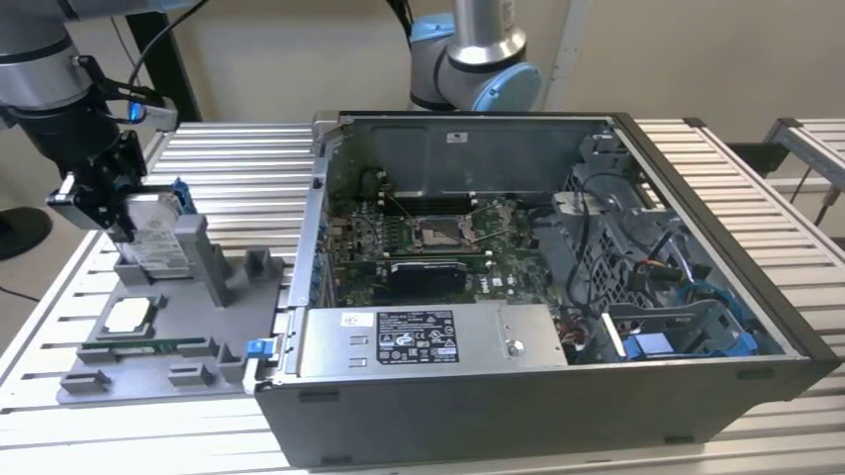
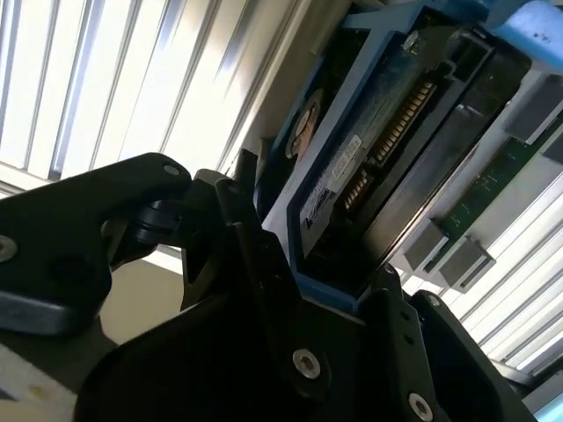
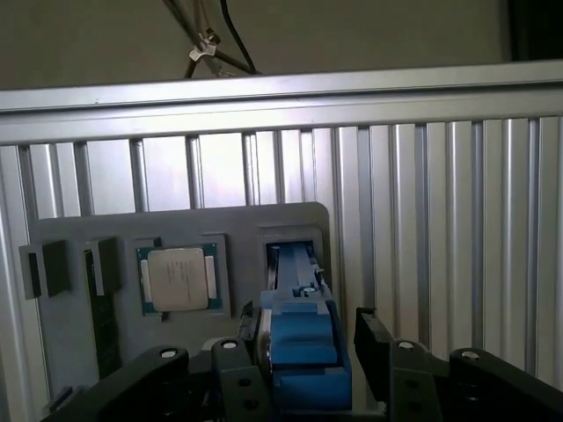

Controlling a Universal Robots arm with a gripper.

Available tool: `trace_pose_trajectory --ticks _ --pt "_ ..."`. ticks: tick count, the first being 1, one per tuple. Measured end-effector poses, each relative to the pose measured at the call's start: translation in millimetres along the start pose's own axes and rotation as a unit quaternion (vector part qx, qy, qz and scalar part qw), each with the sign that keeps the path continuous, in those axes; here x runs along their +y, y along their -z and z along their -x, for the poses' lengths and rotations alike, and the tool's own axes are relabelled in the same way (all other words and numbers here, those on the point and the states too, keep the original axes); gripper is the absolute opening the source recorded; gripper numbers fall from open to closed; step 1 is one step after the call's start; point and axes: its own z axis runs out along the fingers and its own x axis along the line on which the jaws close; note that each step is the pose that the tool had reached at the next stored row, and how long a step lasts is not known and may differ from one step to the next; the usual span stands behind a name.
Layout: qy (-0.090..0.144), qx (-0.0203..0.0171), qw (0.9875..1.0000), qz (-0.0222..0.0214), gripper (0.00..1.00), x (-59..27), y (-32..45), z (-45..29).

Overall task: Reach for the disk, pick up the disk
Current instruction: 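Pick up the disk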

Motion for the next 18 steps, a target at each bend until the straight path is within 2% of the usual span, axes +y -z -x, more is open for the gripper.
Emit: trace_pose_trajectory --ticks 1,18 --pt "0.0 -0.0001 1.0 0.0 0.0 0.0 0.0 0.0" --pt "0.0 -0.001 1.0 0.0001 0.0 0.0 0.0 0.0"
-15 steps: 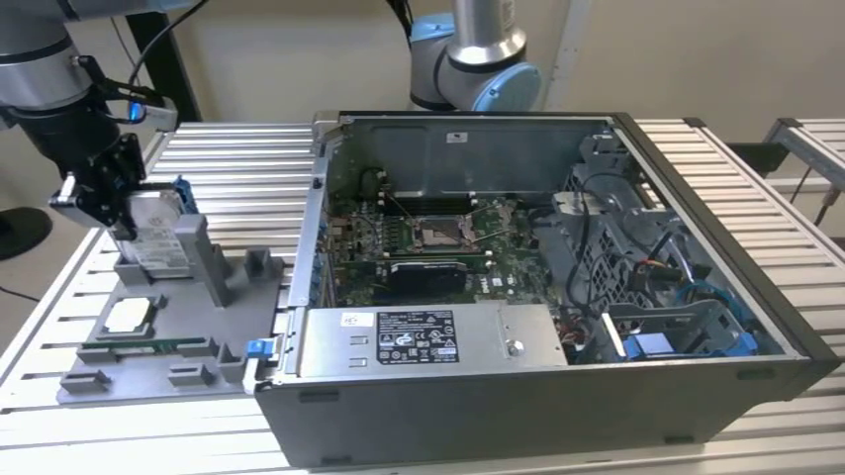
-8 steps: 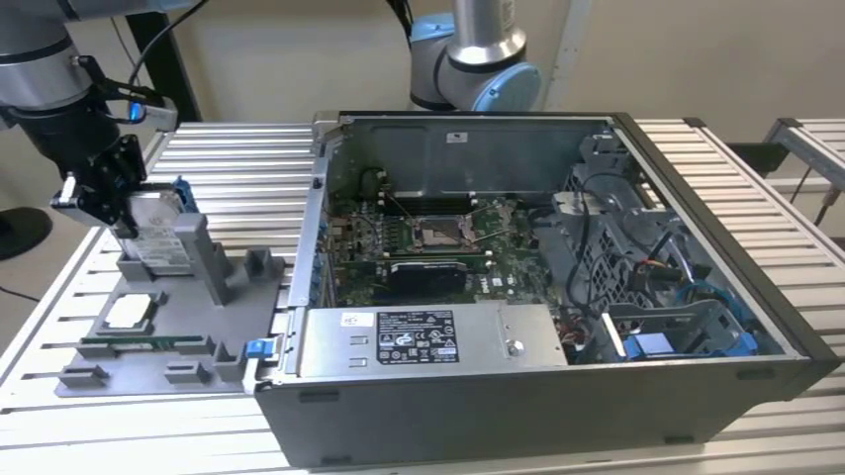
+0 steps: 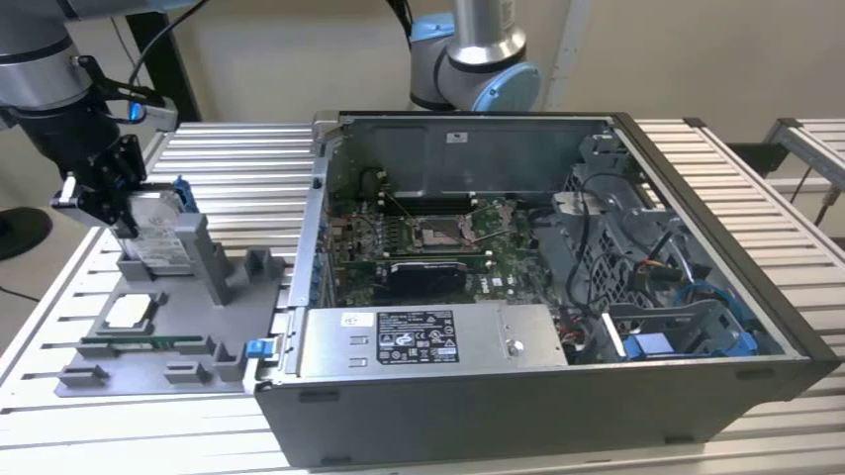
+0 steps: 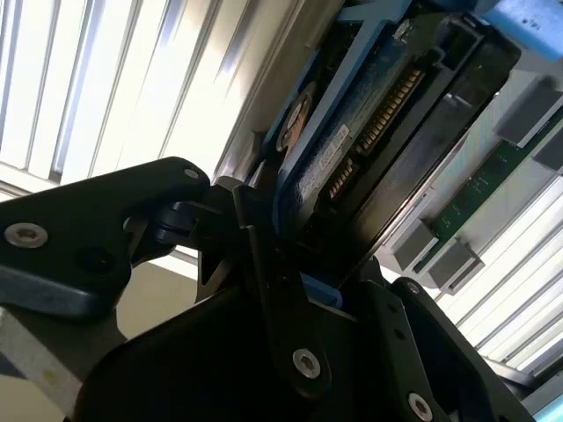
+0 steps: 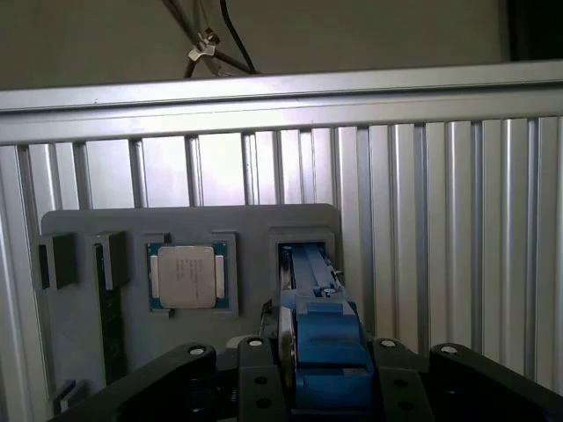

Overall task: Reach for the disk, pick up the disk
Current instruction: 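Pick up the disk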

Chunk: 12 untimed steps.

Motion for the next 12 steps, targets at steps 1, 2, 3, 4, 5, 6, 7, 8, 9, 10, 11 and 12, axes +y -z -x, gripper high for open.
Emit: trace_pose_trajectory --ticks 1,2,3,4,5,6,7,8,9,10,11,12 --pt "0.0 -0.0002 1.0 0.0 0.0 0.0 0.0 0.0" --pt "0.0 -0.0003 1.0 0.0 0.0 0.0 0.0 0.0" --pt "0.0 -0.0003 1.0 0.0 0.0 0.0 0.0 0.0" --pt "0.0 -0.0004 1.0 0.0 0.0 0.0 0.0 0.0" --pt "0.0 -0.0004 1.0 0.0 0.0 0.0 0.0 0.0" --pt "0.0 -0.0004 1.0 0.0 0.0 0.0 0.0 0.0" --pt "0.0 -0.0005 1.0 0.0 0.0 0.0 0.0 0.0" --pt "0.0 -0.0006 1.0 0.0 0.0 0.0 0.0 0.0" --pt "0.0 -0.0006 1.0 0.0 0.0 0.0 0.0 0.0" --pt "0.0 -0.0007 1.0 0.0 0.0 0.0 0.0 0.0" --pt "0.0 -0.0007 1.0 0.0 0.0 0.0 0.0 0.0" --pt "0.0 -0.0008 1.0 0.0 0.0 0.0 0.0 0.0"
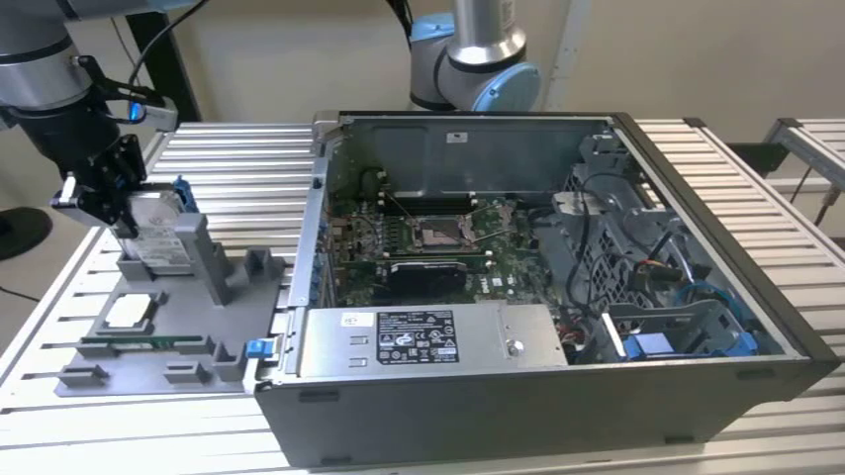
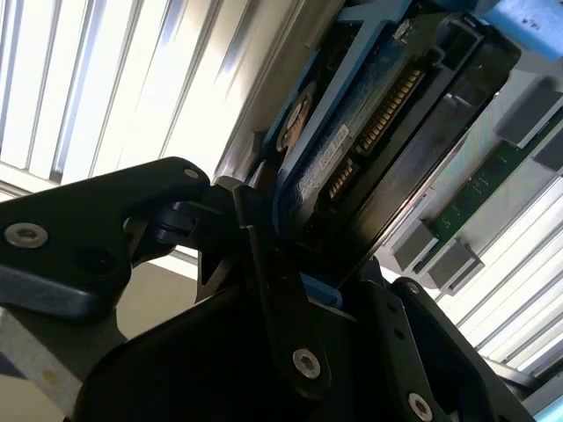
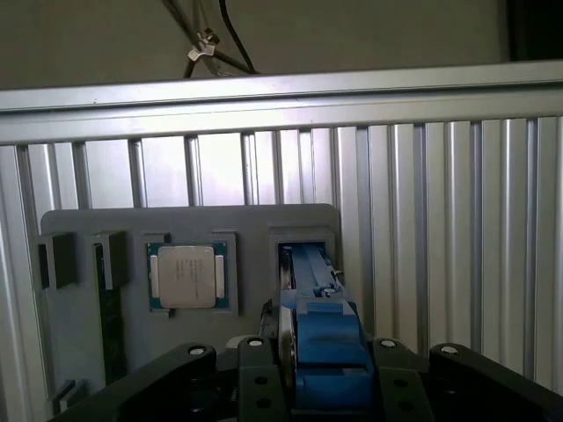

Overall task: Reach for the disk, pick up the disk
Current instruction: 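Pick up the disk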

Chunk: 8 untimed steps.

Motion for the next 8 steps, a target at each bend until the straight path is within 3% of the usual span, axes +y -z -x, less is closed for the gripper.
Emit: trace_pose_trajectory --ticks 8 --pt "0.0 -0.0002 1.0 0.0 0.0 0.0 3.0 0.0"
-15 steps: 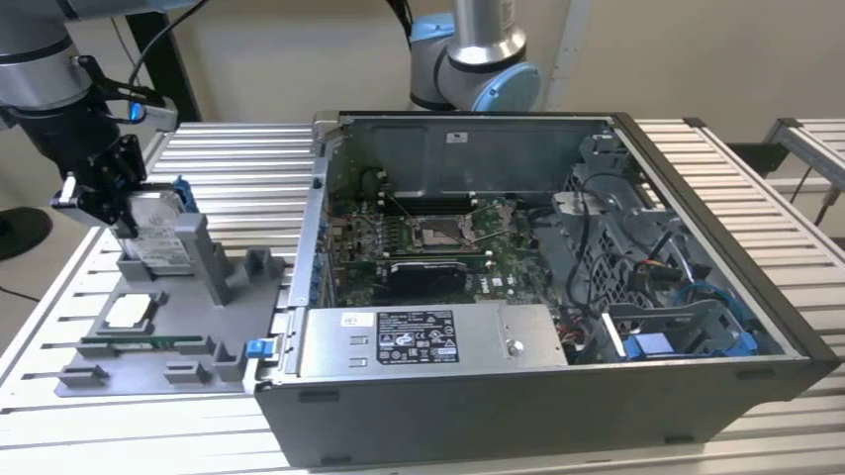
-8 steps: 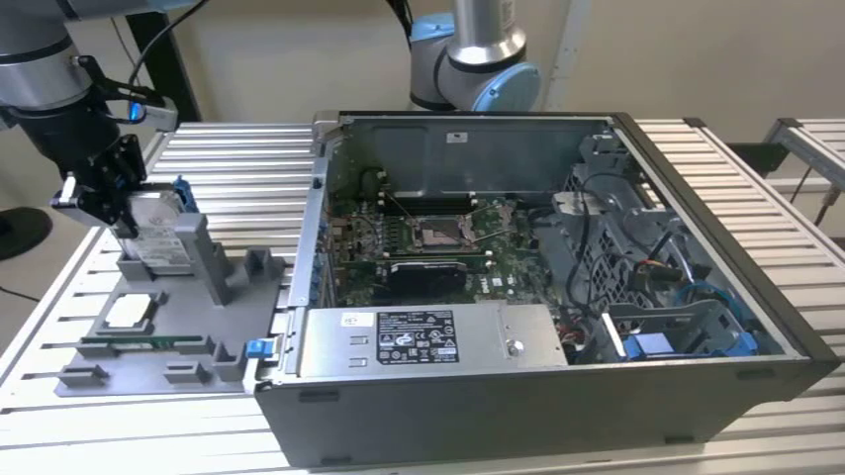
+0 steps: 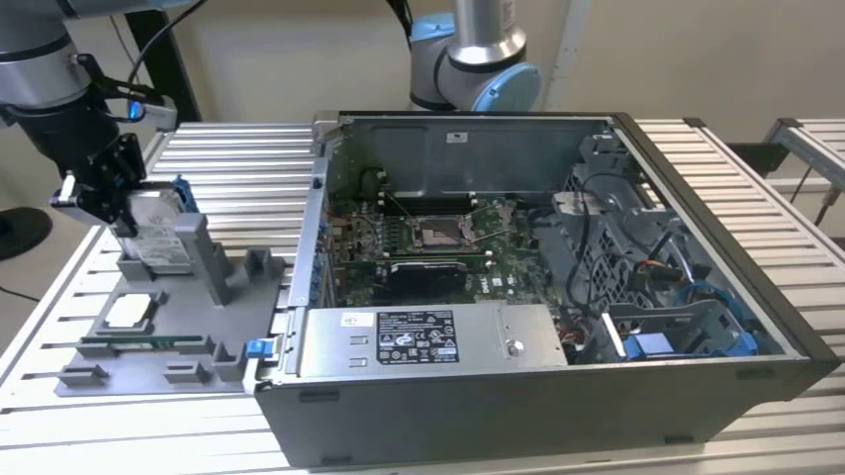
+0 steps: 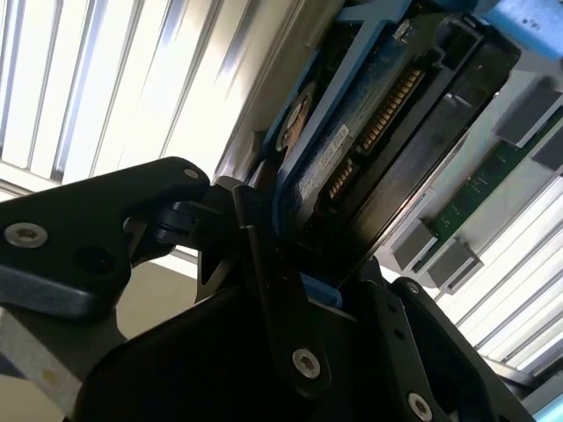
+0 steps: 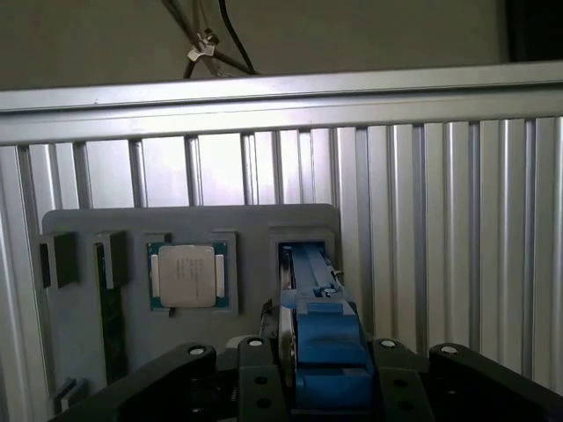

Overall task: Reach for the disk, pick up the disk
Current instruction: 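Pick up the disk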

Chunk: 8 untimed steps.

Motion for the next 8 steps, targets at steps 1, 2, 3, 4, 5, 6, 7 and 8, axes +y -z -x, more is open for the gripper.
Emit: trace_pose_trajectory --ticks 1,2,3,4,5,6,7,8 --pt "0.0 0.0 1.0 0.0 0.0 -0.1 1.6 0.0" --pt "0.0 0.0 1.0 0.0001 0.0 -0.1 3.6 0.0" --pt "0.0 0.0 1.0 0.0001 0.0 -0.1 5.6 0.1" --pt "0.0 0.0 1.0 0.0001 0.0 -0.2 8.2 0.1" --pt "0.0 0.0 1.0 0.0 0.0 -0.2 10.6 0.1" --pt "0.0 0.0 1.0 0.0 0.0 -0.3 13.2 0.2" --pt "0.0 0.0 1.0 0.0001 0.0 -0.3 15.8 0.2" --pt "0.0 0.0 1.0 0.0001 0.0 -0.4 18.1 0.2"
